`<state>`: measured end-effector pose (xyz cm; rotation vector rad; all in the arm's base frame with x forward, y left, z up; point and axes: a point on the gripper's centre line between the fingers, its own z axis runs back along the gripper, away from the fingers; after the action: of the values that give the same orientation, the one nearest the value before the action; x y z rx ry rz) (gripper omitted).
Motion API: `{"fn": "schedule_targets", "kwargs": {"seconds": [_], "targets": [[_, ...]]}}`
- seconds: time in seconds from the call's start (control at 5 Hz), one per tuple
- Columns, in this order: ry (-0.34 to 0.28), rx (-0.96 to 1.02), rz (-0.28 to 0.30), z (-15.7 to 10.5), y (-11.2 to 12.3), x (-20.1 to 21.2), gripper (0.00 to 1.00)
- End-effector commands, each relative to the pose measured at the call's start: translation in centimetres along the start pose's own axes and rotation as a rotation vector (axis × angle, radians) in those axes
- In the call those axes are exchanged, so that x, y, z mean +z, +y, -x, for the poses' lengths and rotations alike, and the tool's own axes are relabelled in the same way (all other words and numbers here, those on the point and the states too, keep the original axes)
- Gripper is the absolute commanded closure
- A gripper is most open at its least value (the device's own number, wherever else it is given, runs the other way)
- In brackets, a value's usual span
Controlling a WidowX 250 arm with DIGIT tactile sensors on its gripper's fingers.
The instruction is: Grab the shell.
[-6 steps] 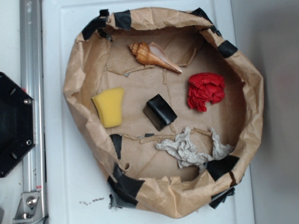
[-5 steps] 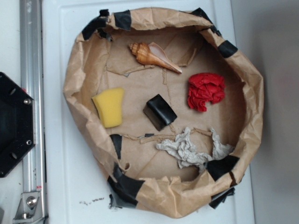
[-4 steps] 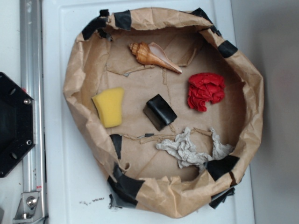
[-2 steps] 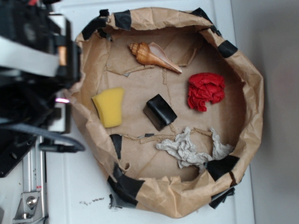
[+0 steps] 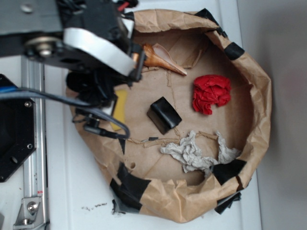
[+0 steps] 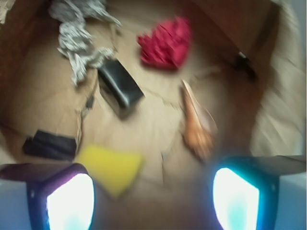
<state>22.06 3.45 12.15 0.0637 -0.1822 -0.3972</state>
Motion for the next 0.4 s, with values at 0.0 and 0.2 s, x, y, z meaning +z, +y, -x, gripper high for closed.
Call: {"fn": "schedule_targets", "kwargs": {"seconds": [0.0,0.2], "targets": [[0.038,-0.02,-0.006,-2.3,0.9,-3.8,0.0],[0.134,0.008,0.016,-0.9,2.3,-8.0,0.0]]}}
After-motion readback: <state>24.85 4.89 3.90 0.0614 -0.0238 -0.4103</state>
